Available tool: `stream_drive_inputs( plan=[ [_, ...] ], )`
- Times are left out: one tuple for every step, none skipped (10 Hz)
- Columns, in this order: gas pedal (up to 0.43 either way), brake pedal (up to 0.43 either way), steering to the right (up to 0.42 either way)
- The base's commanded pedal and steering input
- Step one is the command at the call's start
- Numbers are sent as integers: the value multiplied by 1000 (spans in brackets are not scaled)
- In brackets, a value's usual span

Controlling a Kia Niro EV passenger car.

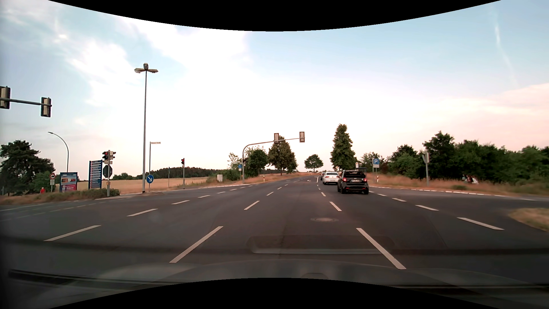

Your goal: Follow the waypoints while adhering to traffic rules and regulations

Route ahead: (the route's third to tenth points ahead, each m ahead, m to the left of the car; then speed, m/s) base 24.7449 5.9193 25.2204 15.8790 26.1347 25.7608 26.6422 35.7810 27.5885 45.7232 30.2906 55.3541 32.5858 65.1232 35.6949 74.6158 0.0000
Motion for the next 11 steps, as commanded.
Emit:
stream_drive_inputs(
  plan=[
    [0,366,-1],
    [0,366,-2],
    [0,366,-1],
    [0,366,-2],
    [0,366,-1],
    [0,366,-1],
    [0,366,-2],
    [0,366,-1],
    [0,366,-1],
    [0,366,-1],
    [0,366,-1]
  ],
)
